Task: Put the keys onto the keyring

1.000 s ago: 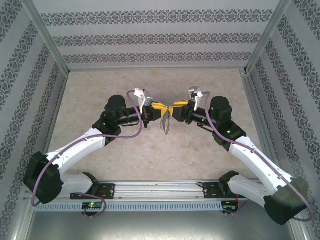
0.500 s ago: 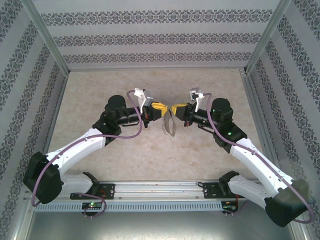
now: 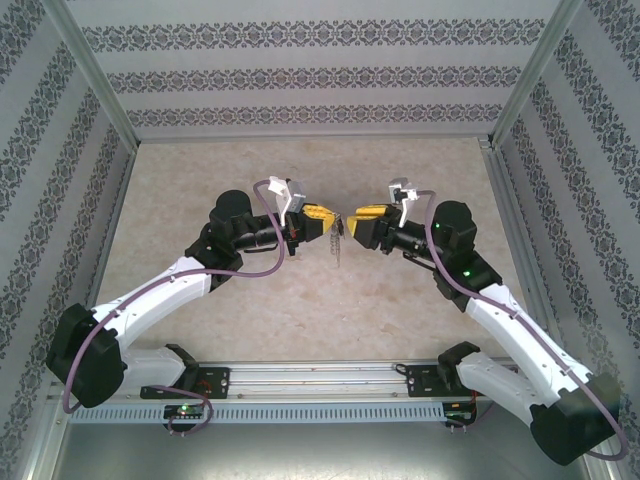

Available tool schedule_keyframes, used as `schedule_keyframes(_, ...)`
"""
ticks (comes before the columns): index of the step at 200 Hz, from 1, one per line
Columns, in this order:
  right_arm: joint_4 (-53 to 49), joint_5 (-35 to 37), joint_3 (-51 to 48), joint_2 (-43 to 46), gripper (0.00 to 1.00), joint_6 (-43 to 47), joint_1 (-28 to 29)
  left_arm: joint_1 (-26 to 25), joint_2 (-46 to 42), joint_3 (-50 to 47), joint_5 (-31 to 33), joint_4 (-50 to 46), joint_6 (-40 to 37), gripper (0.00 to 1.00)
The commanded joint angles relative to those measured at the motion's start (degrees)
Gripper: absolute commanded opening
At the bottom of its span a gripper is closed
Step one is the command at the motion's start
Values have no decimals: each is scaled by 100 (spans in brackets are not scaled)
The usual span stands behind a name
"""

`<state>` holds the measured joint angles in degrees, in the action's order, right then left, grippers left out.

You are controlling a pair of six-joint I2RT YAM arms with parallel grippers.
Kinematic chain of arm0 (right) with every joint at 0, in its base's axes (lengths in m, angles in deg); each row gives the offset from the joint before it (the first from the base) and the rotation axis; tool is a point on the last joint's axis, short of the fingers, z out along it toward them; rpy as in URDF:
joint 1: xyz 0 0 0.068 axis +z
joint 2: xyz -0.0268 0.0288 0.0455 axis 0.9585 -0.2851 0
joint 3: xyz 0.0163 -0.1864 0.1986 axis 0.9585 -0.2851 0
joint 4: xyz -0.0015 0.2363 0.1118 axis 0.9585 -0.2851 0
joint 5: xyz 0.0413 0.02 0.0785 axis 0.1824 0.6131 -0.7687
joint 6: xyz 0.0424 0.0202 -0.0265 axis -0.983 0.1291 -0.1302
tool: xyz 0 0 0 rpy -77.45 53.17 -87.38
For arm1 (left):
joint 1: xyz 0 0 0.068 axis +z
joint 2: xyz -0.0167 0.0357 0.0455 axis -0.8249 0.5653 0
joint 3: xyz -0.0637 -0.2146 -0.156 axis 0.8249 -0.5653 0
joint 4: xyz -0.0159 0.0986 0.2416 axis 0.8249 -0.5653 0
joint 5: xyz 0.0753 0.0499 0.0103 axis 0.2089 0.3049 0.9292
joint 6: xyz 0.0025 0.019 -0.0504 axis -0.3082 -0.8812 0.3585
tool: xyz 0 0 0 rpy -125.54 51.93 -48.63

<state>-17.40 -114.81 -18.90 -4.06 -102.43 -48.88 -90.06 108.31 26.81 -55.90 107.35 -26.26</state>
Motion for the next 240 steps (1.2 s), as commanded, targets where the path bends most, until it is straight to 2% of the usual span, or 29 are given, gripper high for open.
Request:
schedule_keyframes(1,361,-230,-34,38,52,-148,-14,-15,-90,205,-93,194,-32,0)
schedule_keyframes(57,780,-291,-82,-379,53,-348,229,-15,-64,232,-109,232,-10,0)
schedule_keyframes(81,762,-290,-99,-446,48,-326,303,-15,-83,220,-102,221,-15,0)
schedule_keyframes(113,571,-230,-204,-300,32,-220,273,-15,-125,203,-65,195,-45,0)
schedule_keyframes(139,513,-246,-319,-153,9,-222,192,-15,-126,212,-58,205,-52,0)
schedule_keyframes(154,488,-263,-341,-108,0,-219,167,-15,-141,204,-67,208,-37,0)
schedule_keyframes(204,364,-329,-355,-100,0,-155,76,-15,-160,145,28,311,-28,0)
schedule_keyframes(240,371,-889,-187,-516,0,-117,178,-15,-141,103,52,489,40,0)
